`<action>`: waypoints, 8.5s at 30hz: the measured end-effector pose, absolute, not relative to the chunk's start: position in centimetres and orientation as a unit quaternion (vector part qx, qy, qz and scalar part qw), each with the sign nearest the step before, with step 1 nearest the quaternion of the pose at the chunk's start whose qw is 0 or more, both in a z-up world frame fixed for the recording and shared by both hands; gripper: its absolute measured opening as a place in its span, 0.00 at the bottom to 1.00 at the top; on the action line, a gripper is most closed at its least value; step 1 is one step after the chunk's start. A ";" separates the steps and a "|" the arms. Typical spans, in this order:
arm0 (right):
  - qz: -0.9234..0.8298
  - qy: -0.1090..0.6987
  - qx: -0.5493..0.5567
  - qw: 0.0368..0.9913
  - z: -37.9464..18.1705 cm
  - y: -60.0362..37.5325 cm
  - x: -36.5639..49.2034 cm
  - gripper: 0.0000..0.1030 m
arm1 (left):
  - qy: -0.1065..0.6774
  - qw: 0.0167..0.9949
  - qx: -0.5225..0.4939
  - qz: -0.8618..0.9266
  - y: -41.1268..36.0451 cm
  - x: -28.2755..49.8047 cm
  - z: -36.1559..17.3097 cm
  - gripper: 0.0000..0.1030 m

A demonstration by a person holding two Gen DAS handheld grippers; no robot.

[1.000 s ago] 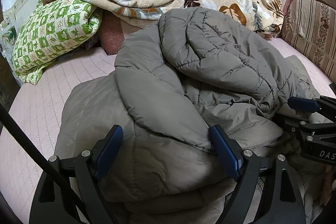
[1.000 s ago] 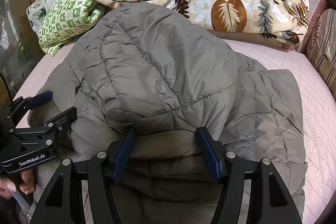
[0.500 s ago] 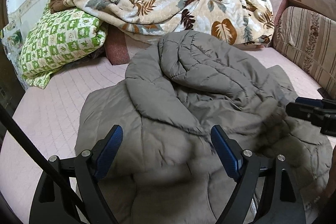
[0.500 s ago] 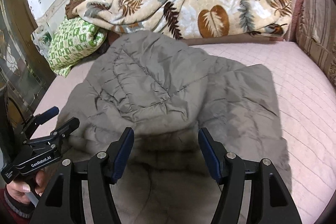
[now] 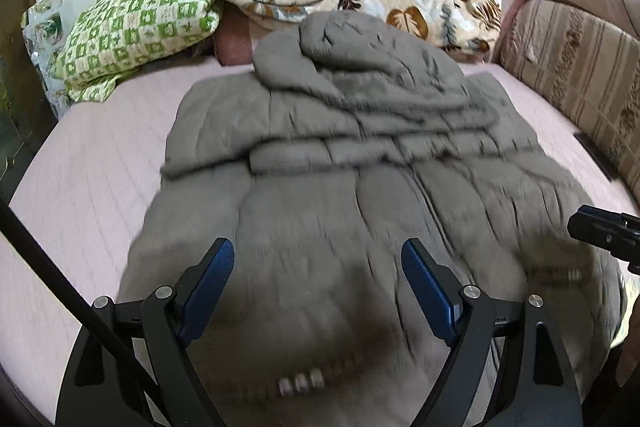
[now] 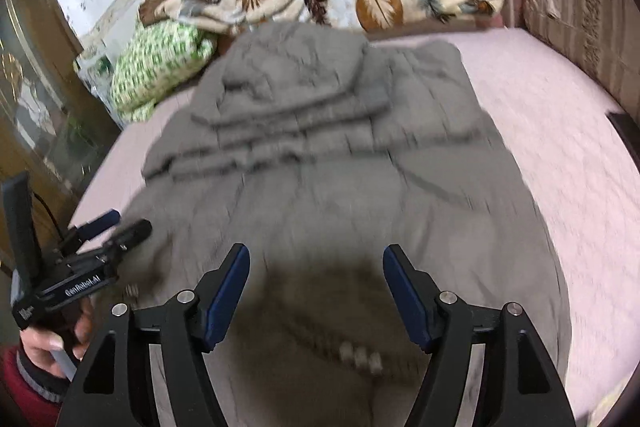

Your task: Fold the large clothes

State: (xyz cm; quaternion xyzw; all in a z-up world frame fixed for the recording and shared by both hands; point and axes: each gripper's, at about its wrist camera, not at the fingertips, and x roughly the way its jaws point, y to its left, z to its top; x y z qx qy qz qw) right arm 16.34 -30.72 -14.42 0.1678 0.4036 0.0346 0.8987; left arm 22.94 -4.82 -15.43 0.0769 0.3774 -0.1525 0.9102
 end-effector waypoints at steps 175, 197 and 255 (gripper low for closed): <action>-0.004 0.381 0.184 0.906 -20.5 -33.0 2.7 0.27 | 0.364 0.930 0.046 -0.015 4.8 9.3 -20.5 0.30; -0.001 0.354 0.191 0.915 -19.4 -32.7 1.8 0.26 | 0.355 0.934 0.037 -0.018 5.0 8.9 -20.0 0.28; 0.049 0.174 0.176 0.968 1.5 -36.0 10.9 0.22 | 0.227 0.969 -0.033 -0.090 5.3 19.6 1.0 0.22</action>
